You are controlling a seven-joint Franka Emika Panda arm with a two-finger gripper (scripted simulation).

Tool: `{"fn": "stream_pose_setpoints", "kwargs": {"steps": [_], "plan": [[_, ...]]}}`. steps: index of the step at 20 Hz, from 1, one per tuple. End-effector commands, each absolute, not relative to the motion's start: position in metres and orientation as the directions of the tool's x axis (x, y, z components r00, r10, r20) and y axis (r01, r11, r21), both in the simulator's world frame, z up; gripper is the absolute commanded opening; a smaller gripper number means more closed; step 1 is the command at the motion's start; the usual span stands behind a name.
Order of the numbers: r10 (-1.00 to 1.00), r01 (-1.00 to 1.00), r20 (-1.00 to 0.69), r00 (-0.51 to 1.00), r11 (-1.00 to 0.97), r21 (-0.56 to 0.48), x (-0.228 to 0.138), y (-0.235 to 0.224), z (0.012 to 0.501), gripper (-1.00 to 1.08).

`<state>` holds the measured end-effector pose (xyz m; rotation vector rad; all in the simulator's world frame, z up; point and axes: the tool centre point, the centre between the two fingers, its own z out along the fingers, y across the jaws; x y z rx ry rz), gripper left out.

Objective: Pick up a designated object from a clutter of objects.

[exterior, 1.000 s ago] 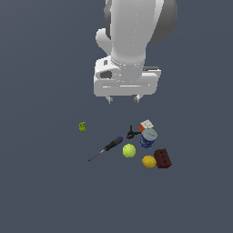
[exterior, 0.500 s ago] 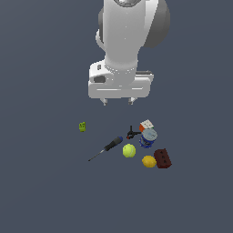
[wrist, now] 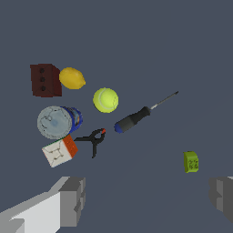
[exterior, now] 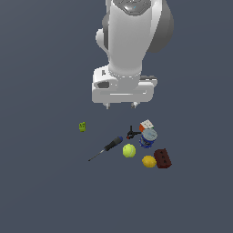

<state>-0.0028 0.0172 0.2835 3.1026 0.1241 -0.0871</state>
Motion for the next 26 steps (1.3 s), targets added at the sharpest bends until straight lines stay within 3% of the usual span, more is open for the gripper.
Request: {"fn": "stream_pose_setpoints", "kwargs": {"steps": [1, 17, 26], "plan": [[0.082, 0.084, -0.055, 0.995, -0.996, 0.035, 0.005, 0.024, 0.277, 1.0], [0.111, 0.112, -0.023, 0.994, -0.993, 0.034, 0.079, 0.123, 0.183, 1.0], [0.122, 0.122, -0.007, 0.993, -0.992, 0.015, 0.101, 0.187, 0.116, 1.0]]}}
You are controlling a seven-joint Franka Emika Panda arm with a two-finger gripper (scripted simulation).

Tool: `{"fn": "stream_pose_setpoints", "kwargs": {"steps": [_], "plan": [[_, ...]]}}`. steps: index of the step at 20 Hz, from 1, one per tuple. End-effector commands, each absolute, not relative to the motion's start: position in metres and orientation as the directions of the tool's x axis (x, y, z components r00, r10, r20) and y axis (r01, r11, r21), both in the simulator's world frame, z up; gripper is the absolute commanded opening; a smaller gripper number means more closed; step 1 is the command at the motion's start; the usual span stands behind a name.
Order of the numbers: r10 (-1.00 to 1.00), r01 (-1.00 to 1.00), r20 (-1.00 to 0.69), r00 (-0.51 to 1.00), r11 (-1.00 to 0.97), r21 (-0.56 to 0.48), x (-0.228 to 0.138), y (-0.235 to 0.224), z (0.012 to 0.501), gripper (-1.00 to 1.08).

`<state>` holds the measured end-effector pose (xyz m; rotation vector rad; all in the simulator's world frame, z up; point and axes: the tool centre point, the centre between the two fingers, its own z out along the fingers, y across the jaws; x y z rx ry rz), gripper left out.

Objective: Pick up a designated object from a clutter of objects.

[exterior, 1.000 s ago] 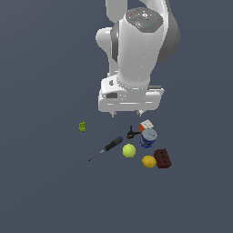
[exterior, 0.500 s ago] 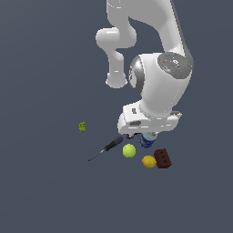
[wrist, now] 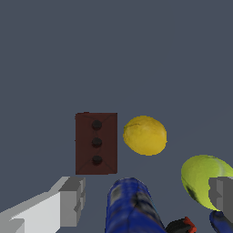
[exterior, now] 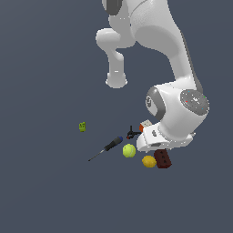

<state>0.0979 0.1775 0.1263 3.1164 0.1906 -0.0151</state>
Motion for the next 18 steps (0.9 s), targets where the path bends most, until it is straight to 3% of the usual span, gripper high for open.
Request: {"fn": "stream_pose_setpoints", "kwargs": {"steps": [1, 18], "plan": [[0.122, 0.123, -0.006, 0.992, -0.992, 0.013, 0.102, 0.192, 0.111, 1.0], [0.125, 0.125, -0.002, 0.992, -0.992, 0.001, 0.105, 0.221, 0.072, 1.0]]}}
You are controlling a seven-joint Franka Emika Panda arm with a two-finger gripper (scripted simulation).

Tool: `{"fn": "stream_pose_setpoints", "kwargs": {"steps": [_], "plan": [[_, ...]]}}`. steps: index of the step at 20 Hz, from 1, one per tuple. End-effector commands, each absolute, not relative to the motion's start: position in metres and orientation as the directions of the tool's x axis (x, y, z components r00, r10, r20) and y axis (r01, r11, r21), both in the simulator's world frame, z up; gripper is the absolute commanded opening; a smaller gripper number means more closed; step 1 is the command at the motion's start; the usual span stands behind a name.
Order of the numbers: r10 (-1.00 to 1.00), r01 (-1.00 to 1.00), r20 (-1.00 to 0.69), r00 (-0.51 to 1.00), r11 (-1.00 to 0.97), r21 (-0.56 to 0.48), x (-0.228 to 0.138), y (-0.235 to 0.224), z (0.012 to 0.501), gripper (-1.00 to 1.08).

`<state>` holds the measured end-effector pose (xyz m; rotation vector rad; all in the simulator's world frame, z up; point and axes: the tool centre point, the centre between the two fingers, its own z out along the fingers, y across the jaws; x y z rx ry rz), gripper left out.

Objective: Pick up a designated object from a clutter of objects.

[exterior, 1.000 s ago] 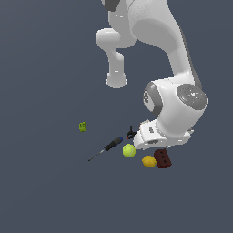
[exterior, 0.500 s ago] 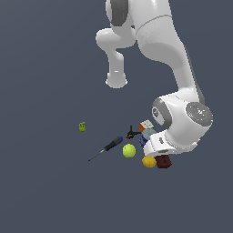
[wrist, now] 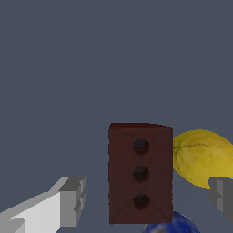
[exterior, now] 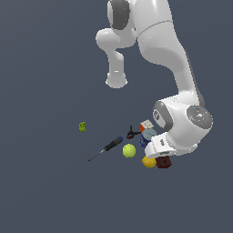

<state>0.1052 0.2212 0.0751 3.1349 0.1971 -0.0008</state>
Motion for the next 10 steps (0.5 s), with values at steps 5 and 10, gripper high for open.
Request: {"fn": "stream_pose_setpoints", "kwargs": {"steps": [5, 10], "plan": [[0.125, 0.125, -0.001, 0.992, -0.992, 0.0, 0.104, 0.221, 0.048, 1.0], [0.125, 0.125, 0.0, 0.992, -0.992, 0.0, 0.104, 0.222, 0.029, 1.0]]}}
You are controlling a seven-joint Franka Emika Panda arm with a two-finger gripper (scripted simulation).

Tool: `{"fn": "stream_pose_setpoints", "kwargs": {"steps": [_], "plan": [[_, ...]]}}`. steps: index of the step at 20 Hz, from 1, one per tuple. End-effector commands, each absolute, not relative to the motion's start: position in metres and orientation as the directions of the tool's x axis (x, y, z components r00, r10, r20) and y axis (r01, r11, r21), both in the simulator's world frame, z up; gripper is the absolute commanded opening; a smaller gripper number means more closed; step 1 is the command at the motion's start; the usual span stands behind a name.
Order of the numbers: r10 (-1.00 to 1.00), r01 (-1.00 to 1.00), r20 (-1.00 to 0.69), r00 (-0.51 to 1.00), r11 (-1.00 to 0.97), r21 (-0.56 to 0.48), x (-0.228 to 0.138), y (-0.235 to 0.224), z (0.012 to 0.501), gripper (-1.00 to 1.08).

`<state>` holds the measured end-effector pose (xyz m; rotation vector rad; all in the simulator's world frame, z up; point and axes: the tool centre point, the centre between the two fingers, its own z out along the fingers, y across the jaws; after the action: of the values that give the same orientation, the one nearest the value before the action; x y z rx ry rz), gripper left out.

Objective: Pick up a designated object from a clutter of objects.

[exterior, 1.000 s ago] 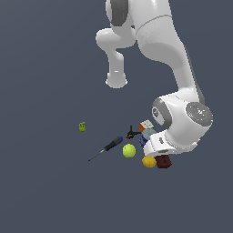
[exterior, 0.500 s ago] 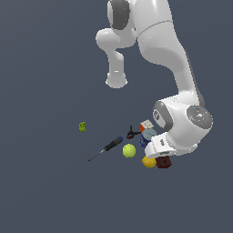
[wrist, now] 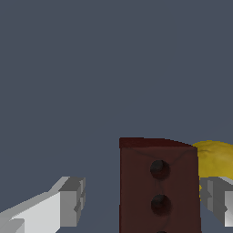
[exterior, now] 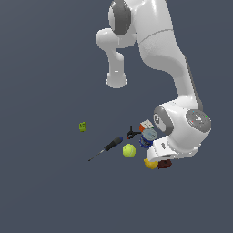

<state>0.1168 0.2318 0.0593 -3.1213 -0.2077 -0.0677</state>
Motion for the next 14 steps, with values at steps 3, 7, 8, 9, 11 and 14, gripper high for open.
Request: {"fn": "stream_pose_setpoints", "kwargs": {"steps": [3, 7, 8, 9, 11, 14], "plan": [[0.125, 0.125, 0.0, 0.992, -0.992, 0.0, 0.1053, 0.2221, 0.0267, 1.0], [0.125, 0.125, 0.0, 0.992, -0.992, 0.0, 0.1054, 0.2222, 0.0268, -1.0], [0.125, 0.125, 0.0, 0.992, -0.992, 0.0, 0.1054, 0.2222, 0.0268, -1.0], [0.125, 0.125, 0.0, 0.992, -0.992, 0.0, 0.1054, 0.2222, 0.0268, -1.0], [0.125, 0.125, 0.0, 0.992, -0.992, 0.0, 0.1054, 0.2222, 0.0268, -1.0], [0.125, 0.125, 0.0, 0.992, -0.992, 0.0, 0.1054, 0.2222, 0.0268, -1.0]]}}
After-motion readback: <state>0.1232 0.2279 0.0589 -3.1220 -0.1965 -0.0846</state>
